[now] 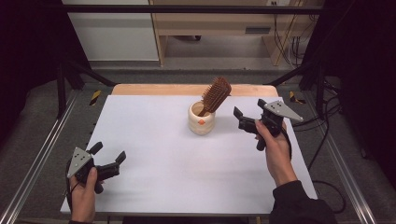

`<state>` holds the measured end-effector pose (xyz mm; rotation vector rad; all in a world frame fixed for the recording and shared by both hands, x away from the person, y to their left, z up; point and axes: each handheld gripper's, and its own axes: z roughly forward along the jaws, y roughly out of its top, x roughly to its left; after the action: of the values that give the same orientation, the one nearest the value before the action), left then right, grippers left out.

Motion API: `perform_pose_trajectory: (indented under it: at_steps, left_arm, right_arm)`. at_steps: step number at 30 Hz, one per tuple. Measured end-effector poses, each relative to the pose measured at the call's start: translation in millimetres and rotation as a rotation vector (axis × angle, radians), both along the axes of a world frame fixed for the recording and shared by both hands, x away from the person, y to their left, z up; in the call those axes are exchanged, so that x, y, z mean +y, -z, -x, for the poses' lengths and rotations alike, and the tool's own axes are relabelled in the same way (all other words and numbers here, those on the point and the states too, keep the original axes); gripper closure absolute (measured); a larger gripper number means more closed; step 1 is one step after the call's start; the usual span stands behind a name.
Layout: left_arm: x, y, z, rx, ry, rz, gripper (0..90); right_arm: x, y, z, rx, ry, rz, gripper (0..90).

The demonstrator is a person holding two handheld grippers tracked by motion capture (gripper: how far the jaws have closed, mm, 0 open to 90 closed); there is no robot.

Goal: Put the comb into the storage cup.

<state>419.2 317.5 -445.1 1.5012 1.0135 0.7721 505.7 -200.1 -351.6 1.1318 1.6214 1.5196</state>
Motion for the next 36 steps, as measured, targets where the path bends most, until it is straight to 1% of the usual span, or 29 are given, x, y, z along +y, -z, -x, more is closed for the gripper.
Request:
perform_pose_trajectory:
  at_steps: [8, 12, 17, 19, 23, 25, 28, 29, 32, 35, 36]
  left_arm:
    - [5.0, 1.0, 0.5, 0.002, -0.014, 0.002, 1.3]
    - [7.1, 0.4, 1.3, -0.006, -0.014, 0.015, 1.3]
    - [6.8, -0.4, 2.6, -0.009, -0.004, 0.011, 1.5]
    - [6.5, -1.7, 4.1, -0.017, -0.005, 0.008, 1.6]
    - [5.0, -3.1, 5.6, -0.027, 0.005, -0.007, 1.7]
    - [4.1, -3.2, 6.2, -0.029, 0.008, -0.011, 1.6]
    - [3.3, -2.9, 7.4, -0.031, 0.012, -0.005, 1.6]
    - [3.4, -3.0, 7.8, -0.031, 0.01, -0.01, 1.6]
    - [3.0, -3.4, 8.5, -0.035, 0.02, -0.002, 1.6]
    - [3.6, -2.6, 10.3, -0.043, 0.014, -0.009, 1.6]
    - [3.9, -1.5, 11.0, -0.038, 0.017, -0.009, 1.6]
  right_arm:
    - [-10.6, 5.4, 13.3, 0.002, 0.008, 0.004, 4.1]
    - [-15.3, 8.7, 18.9, 0.008, 0.013, 0.011, 4.1]
    - [-22.2, 13.5, 26.5, 0.002, 0.02, 0.011, 4.2]
    - [-25.0, 16.3, 29.4, -0.001, 0.027, 0.008, 4.2]
    - [-29.2, 21.6, 34.4, -0.003, 0.024, 0.001, 4.2]
    - [-31.4, 23.9, 36.8, -0.009, 0.023, 0.002, 4.1]
    - [-35.4, 26.1, 40.9, -0.015, 0.023, -0.003, 4.1]
    - [-36.9, 26.7, 42.3, -0.016, 0.025, -0.001, 4.1]
    - [-41.2, 28.1, 46.4, -0.036, 0.031, 0.007, 4.3]
    - [-44.6, 30.2, 51.3, -0.046, 0.036, 0.003, 4.2]
    - [-45.9, 31.1, 53.0, -0.05, 0.038, 0.003, 4.2]
